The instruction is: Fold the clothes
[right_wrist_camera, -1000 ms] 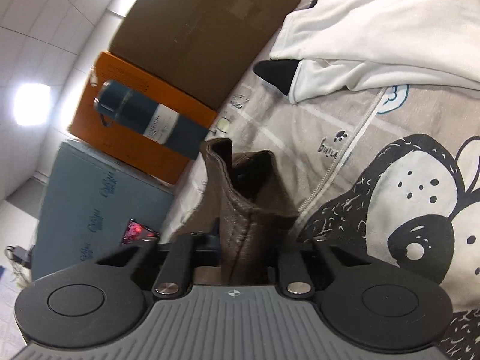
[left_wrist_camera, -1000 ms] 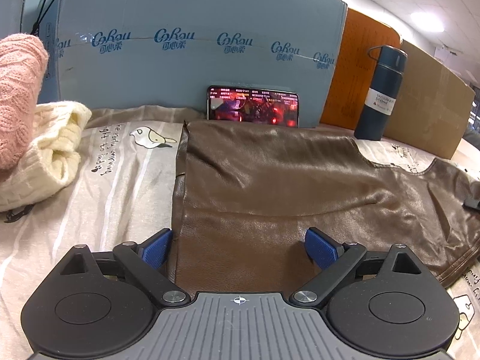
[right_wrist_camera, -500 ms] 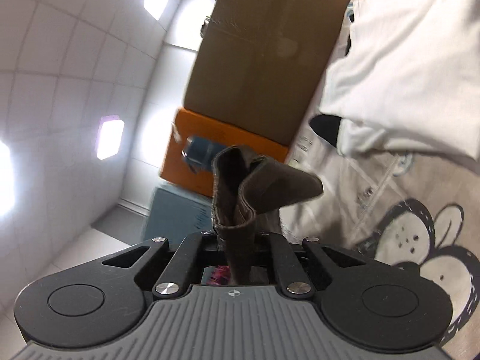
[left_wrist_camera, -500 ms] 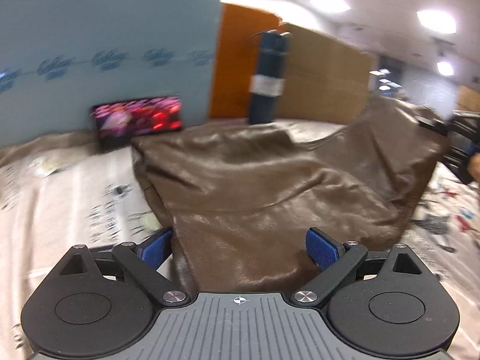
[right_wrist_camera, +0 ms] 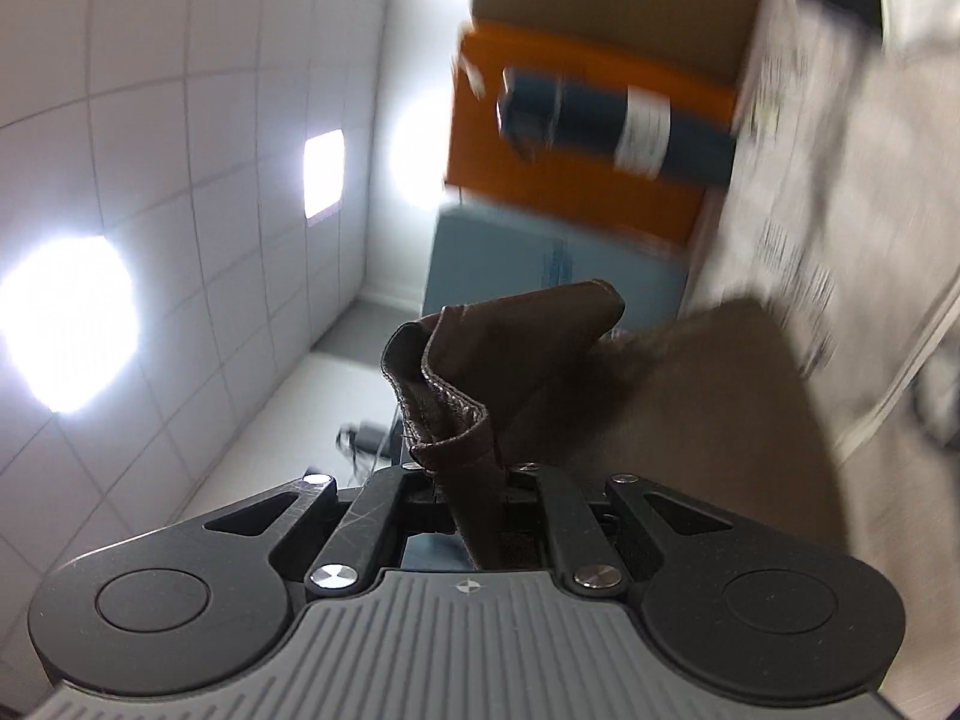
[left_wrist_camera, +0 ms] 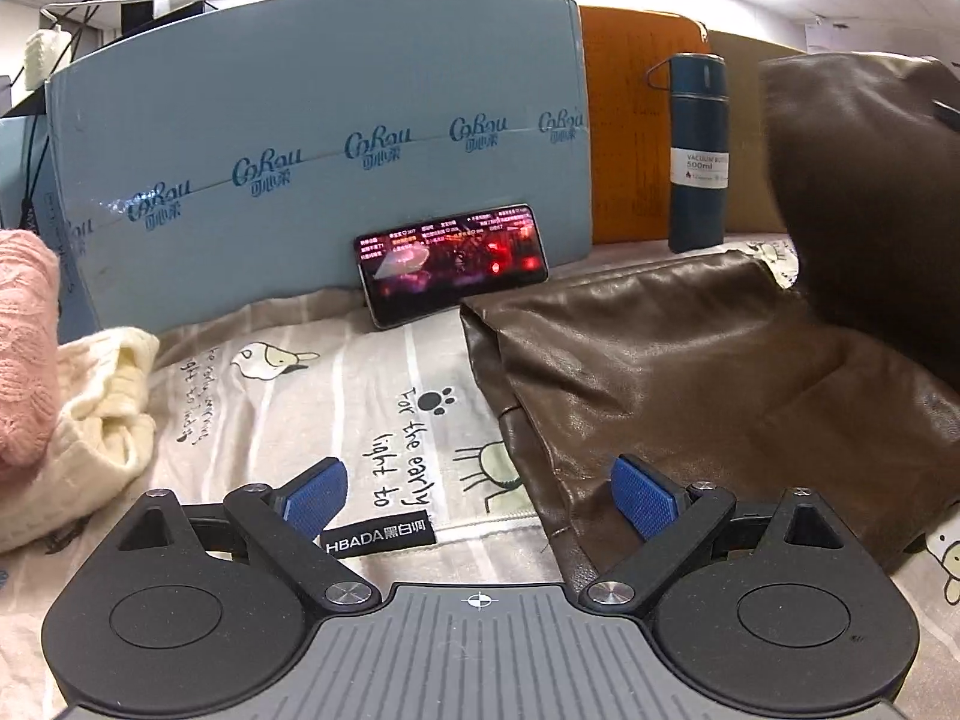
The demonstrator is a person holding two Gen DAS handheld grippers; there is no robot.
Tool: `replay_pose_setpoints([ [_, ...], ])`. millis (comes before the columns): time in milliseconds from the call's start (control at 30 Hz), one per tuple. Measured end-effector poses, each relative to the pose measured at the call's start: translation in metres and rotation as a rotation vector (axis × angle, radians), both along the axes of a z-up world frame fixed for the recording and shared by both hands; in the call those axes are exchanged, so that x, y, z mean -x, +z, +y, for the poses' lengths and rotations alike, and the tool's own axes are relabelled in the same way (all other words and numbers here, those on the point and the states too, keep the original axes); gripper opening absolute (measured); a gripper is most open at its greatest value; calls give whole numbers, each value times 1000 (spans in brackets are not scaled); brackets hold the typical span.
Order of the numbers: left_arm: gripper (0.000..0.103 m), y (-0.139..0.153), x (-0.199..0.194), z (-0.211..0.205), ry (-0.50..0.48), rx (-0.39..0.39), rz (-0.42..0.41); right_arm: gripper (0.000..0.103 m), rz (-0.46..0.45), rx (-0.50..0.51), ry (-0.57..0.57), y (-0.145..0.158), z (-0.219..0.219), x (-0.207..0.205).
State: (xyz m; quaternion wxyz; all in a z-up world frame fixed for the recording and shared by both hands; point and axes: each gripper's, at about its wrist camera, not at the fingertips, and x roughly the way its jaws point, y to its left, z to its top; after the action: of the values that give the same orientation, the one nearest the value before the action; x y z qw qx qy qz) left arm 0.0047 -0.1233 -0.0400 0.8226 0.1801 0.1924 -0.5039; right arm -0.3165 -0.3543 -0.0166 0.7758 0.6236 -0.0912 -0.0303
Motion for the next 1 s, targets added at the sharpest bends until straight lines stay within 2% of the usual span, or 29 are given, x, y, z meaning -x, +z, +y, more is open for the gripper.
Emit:
replay_pose_setpoints([
  [100,96,-1,0,-2,-5,-3,6,6,37,-6,88,-7,7,-30],
  [400,97,2,-1,3,-9,17,23,12,282,35,203,-30,20,-73],
  [500,97,5,-2,6,5,39,29,31,295,62,252,-32,27,-76],
  [533,97,6,-3,6,15,47,31,47,292,73,275,-31,30,-78],
  [567,97,7,-5,8,25,58,33,57,283,84,302,-31,31,-82],
  [600,97,8,-6,9,36,68,35,58,271,92,330,-31,32,-85],
  [667,97,10,-8,12,56,94,38,67,260,106,364,-30,34,-89],
  [800,97,15,-9,19,48,161,44,69,325,105,364,-37,35,-93],
  [867,97,16,-9,20,38,179,49,66,354,121,370,-38,36,-95],
  [1000,97,16,-10,20,22,182,66,67,400,225,386,-32,45,-102],
])
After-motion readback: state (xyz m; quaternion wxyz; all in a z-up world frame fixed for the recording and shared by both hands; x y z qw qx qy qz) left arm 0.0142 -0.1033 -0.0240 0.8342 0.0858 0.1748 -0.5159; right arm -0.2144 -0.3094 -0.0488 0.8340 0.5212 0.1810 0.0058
